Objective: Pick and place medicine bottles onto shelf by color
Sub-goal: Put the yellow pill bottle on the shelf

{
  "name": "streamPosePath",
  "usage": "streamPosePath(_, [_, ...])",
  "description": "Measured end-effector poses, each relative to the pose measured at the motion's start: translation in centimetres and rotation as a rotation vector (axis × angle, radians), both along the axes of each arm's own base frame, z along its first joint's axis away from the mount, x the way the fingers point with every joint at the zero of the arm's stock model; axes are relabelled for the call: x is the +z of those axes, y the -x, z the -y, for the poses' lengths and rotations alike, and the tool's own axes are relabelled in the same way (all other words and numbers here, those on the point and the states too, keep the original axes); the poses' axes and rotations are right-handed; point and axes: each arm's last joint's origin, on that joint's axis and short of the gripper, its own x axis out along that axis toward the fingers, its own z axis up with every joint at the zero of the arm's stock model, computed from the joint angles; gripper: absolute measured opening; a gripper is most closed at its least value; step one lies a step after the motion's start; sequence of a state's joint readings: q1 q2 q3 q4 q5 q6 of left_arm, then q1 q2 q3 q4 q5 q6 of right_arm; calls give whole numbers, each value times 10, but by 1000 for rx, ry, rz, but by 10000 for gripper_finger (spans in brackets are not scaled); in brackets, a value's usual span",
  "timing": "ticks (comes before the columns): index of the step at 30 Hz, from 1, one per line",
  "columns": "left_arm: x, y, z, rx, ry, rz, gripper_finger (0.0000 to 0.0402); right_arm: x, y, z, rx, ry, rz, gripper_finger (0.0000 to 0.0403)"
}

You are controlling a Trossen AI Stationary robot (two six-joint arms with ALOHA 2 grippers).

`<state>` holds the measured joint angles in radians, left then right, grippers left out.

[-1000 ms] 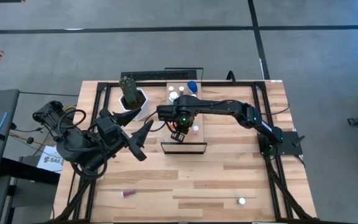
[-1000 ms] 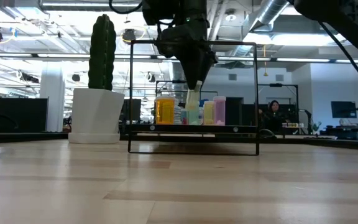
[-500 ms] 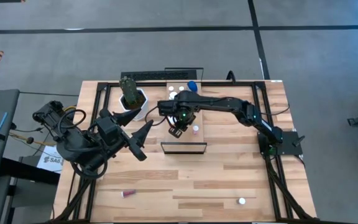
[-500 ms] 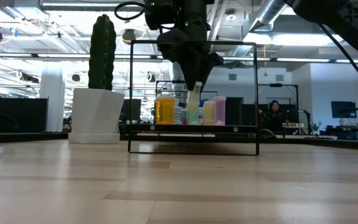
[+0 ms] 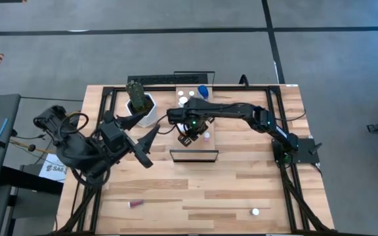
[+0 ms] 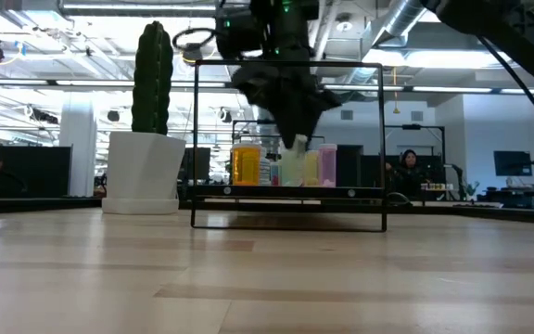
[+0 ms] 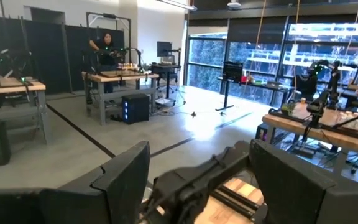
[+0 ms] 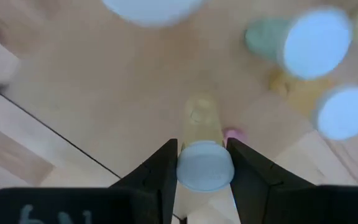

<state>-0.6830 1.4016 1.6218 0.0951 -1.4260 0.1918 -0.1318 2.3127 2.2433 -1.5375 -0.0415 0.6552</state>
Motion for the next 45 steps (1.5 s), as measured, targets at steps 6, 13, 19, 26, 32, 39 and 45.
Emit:
streamPosePath(6, [7,9,-7,4,-37,-30,265,-7,-1,-3,-12,-2,0,141])
streamPosePath(13, [10,12,-10,13,-109,-98,265,-7,-5,5,-29,-3,46,141])
streamPosePath(19, [11,15,-12,61,-114,-132,265,-7,-6,5,-28,-8,54,141])
streamPosePath(26, [13,19,-16,73,-102,-126,265,-7,-6,5,-12,-7,54,141])
streamPosePath(32, [14,21,-17,81,-96,-125,265,-7,-6,3,5,-6,55,141])
streamPosePath(39, [14,21,-17,81,-97,-126,265,-16,-5,2,14,-37,40,141])
streamPosePath(45, [14,21,-17,81,-97,-126,264,-17,-7,-1,20,-33,54,141])
